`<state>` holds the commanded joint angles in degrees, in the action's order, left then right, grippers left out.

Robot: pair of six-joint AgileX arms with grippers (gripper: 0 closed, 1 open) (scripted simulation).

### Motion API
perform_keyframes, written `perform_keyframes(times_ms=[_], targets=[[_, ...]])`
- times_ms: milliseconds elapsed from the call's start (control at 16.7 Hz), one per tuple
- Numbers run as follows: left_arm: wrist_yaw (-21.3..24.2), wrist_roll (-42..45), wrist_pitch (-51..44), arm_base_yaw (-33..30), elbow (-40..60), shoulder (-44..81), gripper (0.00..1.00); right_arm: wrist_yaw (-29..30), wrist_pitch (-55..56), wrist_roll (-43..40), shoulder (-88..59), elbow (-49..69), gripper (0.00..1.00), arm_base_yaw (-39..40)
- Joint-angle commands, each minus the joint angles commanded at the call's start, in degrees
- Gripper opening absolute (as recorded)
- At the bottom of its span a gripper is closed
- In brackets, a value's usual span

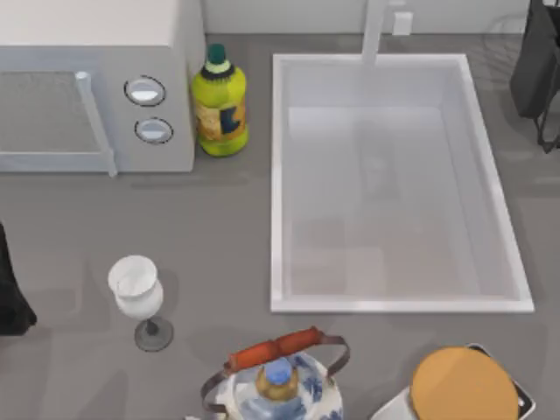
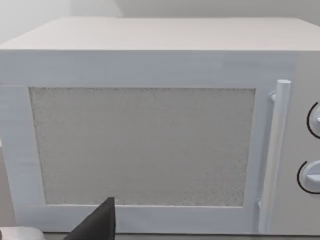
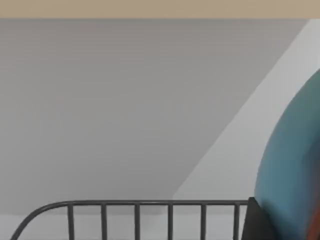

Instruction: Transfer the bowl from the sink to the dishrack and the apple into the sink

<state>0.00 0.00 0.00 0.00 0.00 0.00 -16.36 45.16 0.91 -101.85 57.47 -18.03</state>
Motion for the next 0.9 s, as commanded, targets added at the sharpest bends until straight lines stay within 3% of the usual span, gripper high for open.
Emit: perform_keyframes(times_ms=[360,900], targets=[[0.0,0.0,0.0,0.0,0.0,0.0,1.0,0.5,2.0,0.0,-1.1,-1.4,0.0,0.4],[0.0,0.0,0.0,0.0,0.0,0.0,1.0,0.5,2.0,0.0,-1.1,-1.4,0.68,0.4]])
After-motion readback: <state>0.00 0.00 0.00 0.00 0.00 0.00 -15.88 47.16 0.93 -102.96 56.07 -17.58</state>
